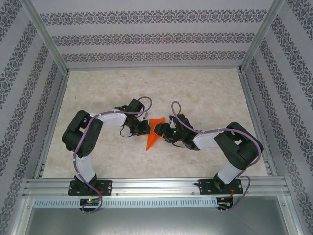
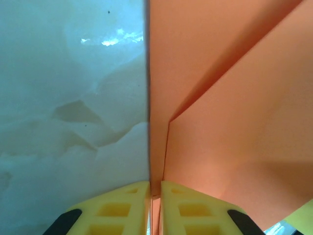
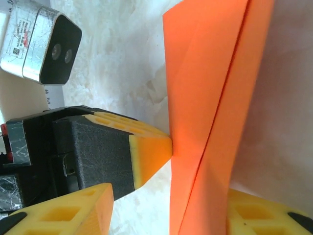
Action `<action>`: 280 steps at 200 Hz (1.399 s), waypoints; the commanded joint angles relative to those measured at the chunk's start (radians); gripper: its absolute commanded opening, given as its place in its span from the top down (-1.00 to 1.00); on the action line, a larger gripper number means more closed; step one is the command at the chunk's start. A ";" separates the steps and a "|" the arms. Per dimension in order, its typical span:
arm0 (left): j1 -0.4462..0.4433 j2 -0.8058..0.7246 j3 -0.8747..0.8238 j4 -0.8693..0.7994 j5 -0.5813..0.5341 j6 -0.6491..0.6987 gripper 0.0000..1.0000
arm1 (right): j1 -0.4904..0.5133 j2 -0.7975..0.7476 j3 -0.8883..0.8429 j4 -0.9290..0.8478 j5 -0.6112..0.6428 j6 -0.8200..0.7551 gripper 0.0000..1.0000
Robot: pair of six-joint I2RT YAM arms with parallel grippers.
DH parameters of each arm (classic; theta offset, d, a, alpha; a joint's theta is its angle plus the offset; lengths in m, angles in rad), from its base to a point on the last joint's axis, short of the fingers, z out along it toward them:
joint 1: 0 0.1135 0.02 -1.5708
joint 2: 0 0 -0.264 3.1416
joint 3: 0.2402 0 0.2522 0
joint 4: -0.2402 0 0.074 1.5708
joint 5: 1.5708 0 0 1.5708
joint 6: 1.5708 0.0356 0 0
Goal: Fold a paper plane with a square sheet of paper (pick it up from the middle)
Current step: Turn over the paper at the center of the table.
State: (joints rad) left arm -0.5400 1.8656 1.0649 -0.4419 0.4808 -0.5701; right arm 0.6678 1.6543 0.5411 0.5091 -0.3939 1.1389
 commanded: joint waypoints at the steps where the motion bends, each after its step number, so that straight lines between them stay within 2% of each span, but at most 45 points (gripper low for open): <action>1: -0.022 0.011 -0.024 0.017 -0.015 -0.012 0.67 | 0.015 0.030 0.008 0.073 0.035 0.033 -0.02; 25: -0.023 0.009 -0.023 0.014 -0.015 -0.010 0.67 | 0.022 0.044 0.031 0.023 0.076 0.032 0.00; 81: -0.022 0.004 -0.026 0.026 -0.008 -0.017 0.68 | 0.021 0.103 0.119 -0.045 0.063 -0.025 0.44; 136: -0.022 -0.041 -0.062 0.084 0.006 -0.072 0.67 | 0.026 0.147 0.170 -0.081 0.056 -0.038 0.66; 181: -0.022 -0.147 -0.105 0.110 -0.070 -0.110 0.63 | 0.018 0.055 0.241 -0.344 0.103 -0.171 0.84; 213: -0.018 -0.315 -0.161 0.097 -0.255 -0.150 0.60 | 0.000 -0.055 0.331 -0.640 0.178 -0.318 0.89; 236: -0.008 -0.431 -0.187 0.065 -0.377 -0.159 0.53 | 0.013 -0.110 0.497 -1.018 0.366 -0.470 0.85; 260: 0.005 -0.526 -0.204 0.018 -0.505 -0.172 0.52 | 0.038 -0.089 0.682 -1.390 0.642 -0.587 0.86; 280: 0.011 -0.620 -0.227 -0.042 -0.647 -0.212 0.53 | 0.084 -0.033 0.815 -1.637 0.915 -0.593 0.85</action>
State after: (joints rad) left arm -0.5430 1.3357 0.8726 -0.3908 0.0605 -0.7242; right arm 0.7021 1.5764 1.2346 -0.6506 0.1204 0.6533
